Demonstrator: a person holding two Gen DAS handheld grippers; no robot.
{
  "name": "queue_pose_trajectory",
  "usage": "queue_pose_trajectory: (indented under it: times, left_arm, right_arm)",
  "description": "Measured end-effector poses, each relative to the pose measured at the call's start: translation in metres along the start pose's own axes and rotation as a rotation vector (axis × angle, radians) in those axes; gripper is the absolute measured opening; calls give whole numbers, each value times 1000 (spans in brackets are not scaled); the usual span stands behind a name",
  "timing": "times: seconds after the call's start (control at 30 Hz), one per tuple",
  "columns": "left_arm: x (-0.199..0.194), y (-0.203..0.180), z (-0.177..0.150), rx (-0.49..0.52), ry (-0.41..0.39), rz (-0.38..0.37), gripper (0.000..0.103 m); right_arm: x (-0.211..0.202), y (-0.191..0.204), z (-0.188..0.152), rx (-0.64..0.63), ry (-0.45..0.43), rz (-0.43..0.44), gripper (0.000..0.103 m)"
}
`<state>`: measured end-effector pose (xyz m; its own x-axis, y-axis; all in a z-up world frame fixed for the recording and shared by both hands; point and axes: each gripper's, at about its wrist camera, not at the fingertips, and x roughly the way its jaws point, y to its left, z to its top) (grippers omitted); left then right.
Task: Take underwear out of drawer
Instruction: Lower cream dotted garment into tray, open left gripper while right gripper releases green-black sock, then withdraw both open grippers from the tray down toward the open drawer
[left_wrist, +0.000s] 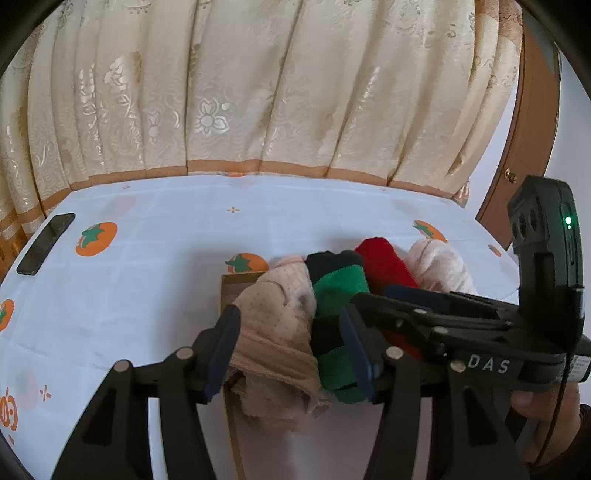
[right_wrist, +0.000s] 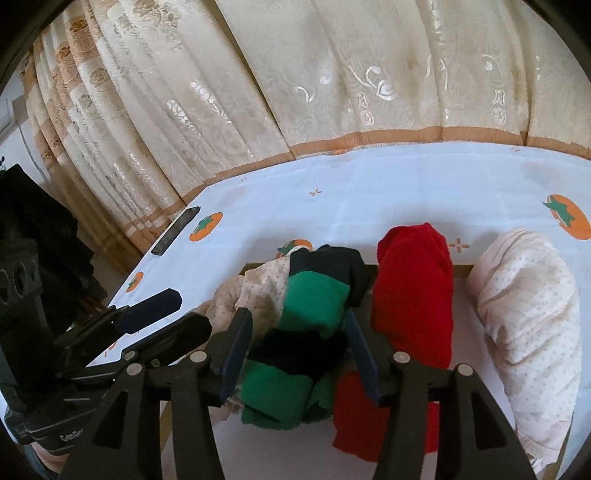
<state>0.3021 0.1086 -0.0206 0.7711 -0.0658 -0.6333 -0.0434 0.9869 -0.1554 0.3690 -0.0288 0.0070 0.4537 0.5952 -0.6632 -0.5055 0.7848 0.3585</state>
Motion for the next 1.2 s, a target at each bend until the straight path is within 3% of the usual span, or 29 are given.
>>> queue_pose_trajectory:
  times: [0.17, 0.5, 1.03, 1.2]
  left_arm:
    - [-10, -2, -9, 8, -3, -11, 56]
    - [-41, -5, -49, 68, 0, -41, 57]
    - [-84, -15, -106, 134, -20, -60, 58]
    - [-96, -20, -131, 200, -16, -43, 59]
  right_arm:
    - [-13, 4, -7, -14, -12, 11, 57]
    - [-74, 27, -44, -169, -71, 18, 57]
    - [-156, 38, -126, -397, -24, -3, 59]
    - [-171, 31, -153, -432, 6, -35, 59]
